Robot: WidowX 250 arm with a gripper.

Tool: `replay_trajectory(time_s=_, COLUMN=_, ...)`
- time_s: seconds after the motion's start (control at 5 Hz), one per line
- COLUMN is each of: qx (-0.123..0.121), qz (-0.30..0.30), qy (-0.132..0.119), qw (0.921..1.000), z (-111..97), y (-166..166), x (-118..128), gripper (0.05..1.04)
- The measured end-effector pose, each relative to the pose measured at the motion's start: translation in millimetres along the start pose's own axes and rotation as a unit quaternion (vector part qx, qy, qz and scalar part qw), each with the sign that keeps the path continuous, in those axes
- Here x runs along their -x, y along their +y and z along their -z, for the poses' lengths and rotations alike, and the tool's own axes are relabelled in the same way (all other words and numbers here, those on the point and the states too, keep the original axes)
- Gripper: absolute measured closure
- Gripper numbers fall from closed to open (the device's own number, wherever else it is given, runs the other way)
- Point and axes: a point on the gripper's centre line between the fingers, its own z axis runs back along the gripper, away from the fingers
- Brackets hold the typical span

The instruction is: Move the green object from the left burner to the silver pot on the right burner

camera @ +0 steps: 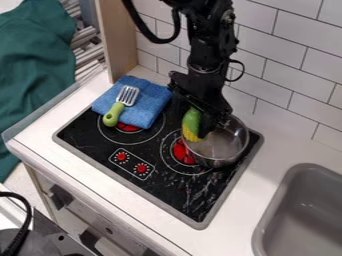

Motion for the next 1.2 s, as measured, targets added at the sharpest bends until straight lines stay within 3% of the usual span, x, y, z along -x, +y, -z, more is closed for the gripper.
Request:
replay_trajectory(time_s=0.2, qx=0.002, qz=0.023, qy=0.012, qw=0.9997, z=9, y=-7, x=-8, gripper=0.421)
replay_trajectory(time_s=0.4, qx=0.005, qz=0.021, qy=0.015, qw=0.9997, z=10, y=-7, x=-10, gripper=0.347)
replay_trajectory(time_s=0.6, qx=0.008, qz=0.009, qy=0.028, qw=0.9995, z=14, y=-8, x=-9, gripper=0.117)
replay_trajectory(time_s=0.8, qx=0.026, qz=-0.007, qy=0.032, qw=0.9991, z=12, y=-11, x=0, gripper=0.059)
replay_trajectory(time_s=1.0, qx=0.031, qz=-0.027, qy=-0.011, qw=0.9991, z=-17, y=-6, x=6, gripper=0.074)
replay_trajectory(time_s=1.2, qx=0.017, qz=-0.058, qy=-0.045, qw=0.9972, z=-47, y=11, x=23, gripper=0.074)
